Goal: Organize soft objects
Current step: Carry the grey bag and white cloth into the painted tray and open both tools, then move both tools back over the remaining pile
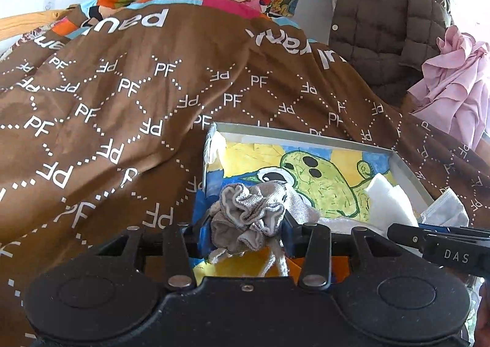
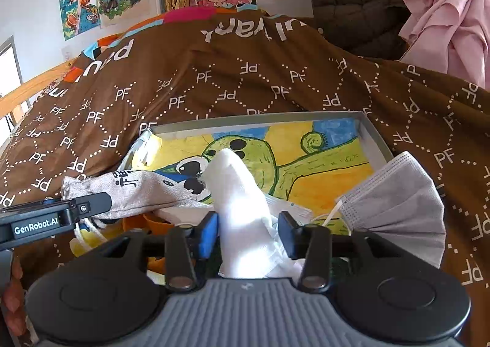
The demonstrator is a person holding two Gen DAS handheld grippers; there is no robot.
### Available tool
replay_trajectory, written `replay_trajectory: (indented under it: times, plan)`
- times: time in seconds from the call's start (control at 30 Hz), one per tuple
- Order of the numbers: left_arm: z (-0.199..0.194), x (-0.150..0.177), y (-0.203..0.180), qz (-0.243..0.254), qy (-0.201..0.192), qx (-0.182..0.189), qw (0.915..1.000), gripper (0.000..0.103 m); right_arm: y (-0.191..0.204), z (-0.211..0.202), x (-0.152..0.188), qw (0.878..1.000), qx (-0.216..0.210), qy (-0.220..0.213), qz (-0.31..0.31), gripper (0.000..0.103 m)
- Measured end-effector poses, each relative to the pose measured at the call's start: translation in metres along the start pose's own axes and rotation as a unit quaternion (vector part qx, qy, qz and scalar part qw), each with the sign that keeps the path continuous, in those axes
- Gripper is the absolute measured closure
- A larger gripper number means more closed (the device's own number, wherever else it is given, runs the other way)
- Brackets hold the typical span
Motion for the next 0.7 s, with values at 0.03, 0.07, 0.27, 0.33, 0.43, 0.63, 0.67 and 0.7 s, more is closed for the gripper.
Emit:
replay_trajectory:
  times: [0.03,0.07,0.27,0.33,0.43,0.63,0.67,0.7]
  plan:
    - [-0.001,0.000,-0.001,0.001,-0.001,0.000,1.0000,0.054,0.000,-0.001,0.000,1.000,0.001,-0.001,0.001,0.049]
    - [-0.002,-0.001,-0.001,0.002,-0.001,0.001,1.0000,0.052,-0.001,-0.003,-0.001,1.000,0.002,-0.003,0.003,0.043]
    - [-0.016,-0.002,-0.009,-0.011,-0.015,0.003,0.9998,0.025,-0.005,-0.026,-0.011,0.999,0.012,-0.035,0.012,0.015]
    - [-0.022,-0.001,-0.015,-0.007,-0.015,0.005,0.9999,0.022,-0.008,-0.037,-0.014,0.999,0.014,-0.049,0.019,0.010]
    - [-0.036,-0.002,-0.021,0.005,-0.024,0.002,0.9997,0.018,-0.010,-0.054,-0.020,0.997,0.014,-0.069,0.021,0.003]
    - [-0.077,-0.014,-0.028,0.006,-0.072,0.002,0.9974,0.004,-0.009,-0.093,-0.027,0.994,0.016,-0.105,0.023,0.000]
    - [-0.085,-0.018,-0.030,0.012,-0.080,0.002,0.9967,0.003,-0.008,-0.100,-0.029,0.994,0.017,-0.110,0.022,0.000]
    - [-0.092,-0.021,-0.032,0.016,-0.088,0.001,0.9960,0.002,-0.008,-0.107,-0.031,0.993,0.017,-0.118,0.021,0.000]
Point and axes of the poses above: each gripper's, at about its wrist camera, not at the fingertips, and z roughly the way its jaws point, y to its left, x to its underside, the point moved 5 cm from there along z, roughly the way its jaws point, and after that the axes turned 13 degrees about -y, right-handed, at the moved point
